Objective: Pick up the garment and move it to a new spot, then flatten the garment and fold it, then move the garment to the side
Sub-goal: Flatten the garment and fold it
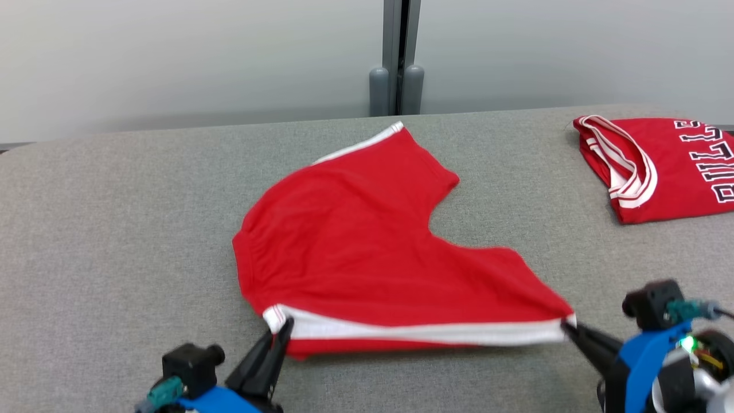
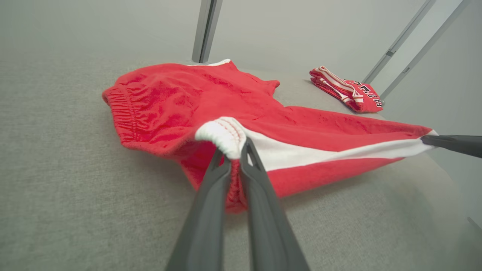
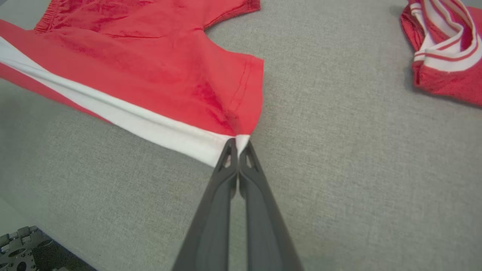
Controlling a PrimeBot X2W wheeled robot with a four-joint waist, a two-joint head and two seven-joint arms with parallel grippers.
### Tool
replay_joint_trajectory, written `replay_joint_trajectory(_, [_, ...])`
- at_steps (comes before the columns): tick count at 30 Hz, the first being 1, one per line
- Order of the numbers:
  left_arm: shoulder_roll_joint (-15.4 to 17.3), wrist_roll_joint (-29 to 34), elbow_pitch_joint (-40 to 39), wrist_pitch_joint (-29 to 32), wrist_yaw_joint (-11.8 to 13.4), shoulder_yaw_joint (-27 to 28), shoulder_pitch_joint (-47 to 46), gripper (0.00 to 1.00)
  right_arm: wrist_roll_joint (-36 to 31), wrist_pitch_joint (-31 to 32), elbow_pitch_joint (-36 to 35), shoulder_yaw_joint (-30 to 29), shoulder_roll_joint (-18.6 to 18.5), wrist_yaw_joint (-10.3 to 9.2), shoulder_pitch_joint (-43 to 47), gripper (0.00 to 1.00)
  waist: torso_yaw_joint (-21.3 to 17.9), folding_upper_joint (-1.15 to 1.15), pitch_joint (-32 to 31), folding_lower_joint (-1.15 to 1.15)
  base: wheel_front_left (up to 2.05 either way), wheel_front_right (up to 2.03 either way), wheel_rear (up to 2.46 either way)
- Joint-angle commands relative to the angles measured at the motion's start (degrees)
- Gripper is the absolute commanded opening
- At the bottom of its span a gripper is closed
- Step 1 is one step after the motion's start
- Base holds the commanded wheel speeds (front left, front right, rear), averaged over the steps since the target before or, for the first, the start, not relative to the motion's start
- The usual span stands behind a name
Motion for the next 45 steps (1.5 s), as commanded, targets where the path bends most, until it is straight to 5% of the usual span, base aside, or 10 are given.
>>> replay_joint_trajectory(1, [1.0, -0.4, -1.4, 1.1, 0.4, -0.3, 1.6, 0.0, -0.6, 2.0, -2.2, -1.3, 0.7, -0.01, 2.9, 0.0, -0.1, 0.01, -0.4, 0.01, 0.0, 0.0, 0.0])
replay_joint_trajectory(11, [5.3, -2.0, -16.8, 11.6, 5.5, -3.5, 11.3, 0.0, -5.5, 19.6, -22.7, -14.2, 6.7, 0.0, 20.5, 0.0, 1.8, 0.01, -0.4, 0.01, 0.0, 0.0, 0.0])
replay_joint_trajectory(17, [5.4, -1.1, -22.4, 11.6, 7.1, -2.4, 9.3, 0.0, -8.7, 17.2, -26.5, -15.0, 5.8, 0.01, 14.3, 0.0, 3.0, 0.01, 1.3, 0.01, 0.0, 0.0, 0.0])
replay_joint_trajectory(31, [-2.9, 4.3, -9.4, 6.7, 8.9, 0.6, -10.8, 0.0, -6.1, 5.8, -3.5, 2.2, -7.4, 0.0, -20.7, 0.0, 8.7, 0.01, 10.0, 0.01, 0.0, 0.0, 0.0])
replay_joint_trajectory(45, [-11.0, 4.4, 4.9, 0.9, 10.5, 1.3, -20.4, 0.0, -4.5, -6.9, 21.2, 18.0, -8.3, -0.01, -46.1, 0.0, 15.3, 0.01, 16.8, 0.01, 0.0, 0.0, 0.0])
